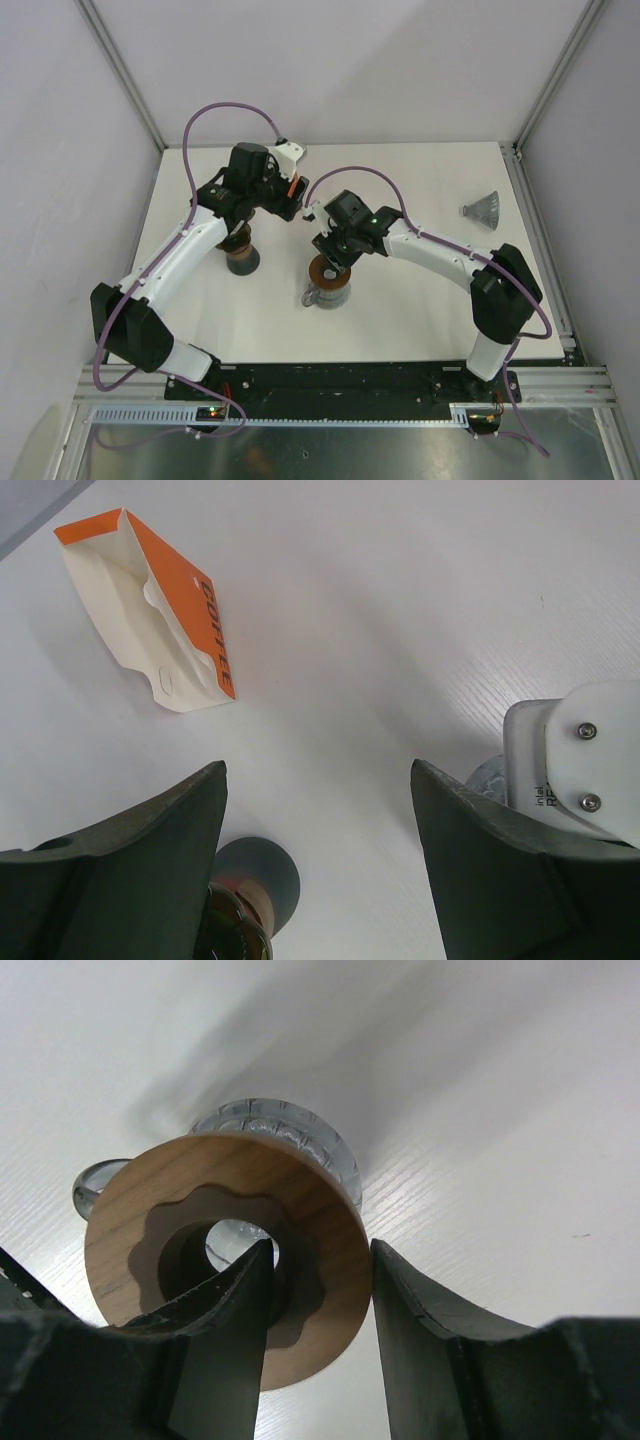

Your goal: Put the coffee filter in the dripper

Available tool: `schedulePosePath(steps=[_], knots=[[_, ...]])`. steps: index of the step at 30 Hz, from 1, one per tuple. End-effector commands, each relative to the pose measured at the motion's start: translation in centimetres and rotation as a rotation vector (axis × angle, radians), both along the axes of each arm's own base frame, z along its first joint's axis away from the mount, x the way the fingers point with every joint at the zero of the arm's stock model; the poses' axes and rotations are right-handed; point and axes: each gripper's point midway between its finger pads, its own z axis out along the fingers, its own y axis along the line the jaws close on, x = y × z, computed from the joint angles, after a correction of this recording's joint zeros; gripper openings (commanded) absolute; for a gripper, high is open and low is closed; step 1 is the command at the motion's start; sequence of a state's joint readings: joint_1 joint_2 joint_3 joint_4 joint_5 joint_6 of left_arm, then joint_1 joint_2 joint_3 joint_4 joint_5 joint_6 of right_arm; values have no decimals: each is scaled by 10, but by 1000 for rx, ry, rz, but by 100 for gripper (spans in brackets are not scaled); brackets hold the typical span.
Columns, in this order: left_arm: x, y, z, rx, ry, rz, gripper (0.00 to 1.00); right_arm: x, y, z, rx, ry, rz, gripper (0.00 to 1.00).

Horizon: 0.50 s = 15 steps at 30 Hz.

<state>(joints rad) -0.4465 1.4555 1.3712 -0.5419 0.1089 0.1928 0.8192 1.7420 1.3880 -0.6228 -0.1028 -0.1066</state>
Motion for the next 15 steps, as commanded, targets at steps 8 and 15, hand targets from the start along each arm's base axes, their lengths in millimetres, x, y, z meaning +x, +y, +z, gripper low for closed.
schedulePosePath(steps=[8,15], knots=[[-2,1,20,-24,-51,-12,79,5,7,36,89,-74,25,58],[-2,1,19,-22,-49,-14,79,22,-16,91,210,-162,-44,74]])
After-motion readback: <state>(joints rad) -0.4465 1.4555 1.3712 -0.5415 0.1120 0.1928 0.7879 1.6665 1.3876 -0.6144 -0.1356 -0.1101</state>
